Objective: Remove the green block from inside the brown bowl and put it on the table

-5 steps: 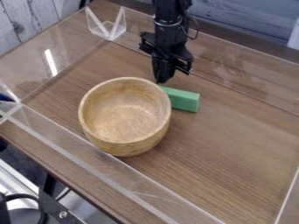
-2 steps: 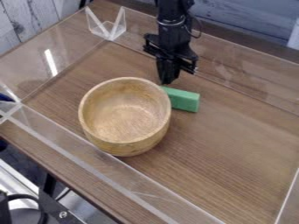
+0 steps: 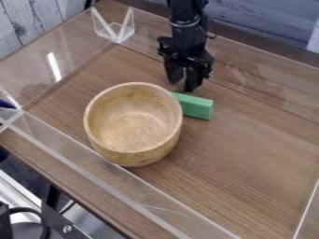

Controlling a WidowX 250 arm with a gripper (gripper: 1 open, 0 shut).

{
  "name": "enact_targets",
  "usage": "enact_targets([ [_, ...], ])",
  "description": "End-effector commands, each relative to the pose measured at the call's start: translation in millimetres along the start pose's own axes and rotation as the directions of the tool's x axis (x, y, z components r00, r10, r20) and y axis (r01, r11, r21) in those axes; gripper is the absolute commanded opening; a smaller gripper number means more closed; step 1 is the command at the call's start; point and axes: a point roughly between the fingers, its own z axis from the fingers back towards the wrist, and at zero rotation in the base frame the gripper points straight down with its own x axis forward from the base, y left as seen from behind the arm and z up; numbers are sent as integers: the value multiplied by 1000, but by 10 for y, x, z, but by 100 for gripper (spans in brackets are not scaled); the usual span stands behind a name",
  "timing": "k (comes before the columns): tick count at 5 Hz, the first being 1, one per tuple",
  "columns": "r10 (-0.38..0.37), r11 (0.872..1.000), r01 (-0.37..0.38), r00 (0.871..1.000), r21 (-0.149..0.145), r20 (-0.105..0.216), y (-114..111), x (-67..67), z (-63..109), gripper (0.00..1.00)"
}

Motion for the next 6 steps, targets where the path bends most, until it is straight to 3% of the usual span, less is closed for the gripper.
enact_targets([
  [1,2,1000,-3,996,18,89,33,64,204,100],
  [3,64,998,-60,986,-29,154,83,150,589,100],
  [4,85,996,-81,979,-27,186,139,122,963,100],
  [5,120,993,-117,973,-25,197,279,74,1236,100],
  [6,139,990,-138,970,-19,200,629,71,1443,0],
])
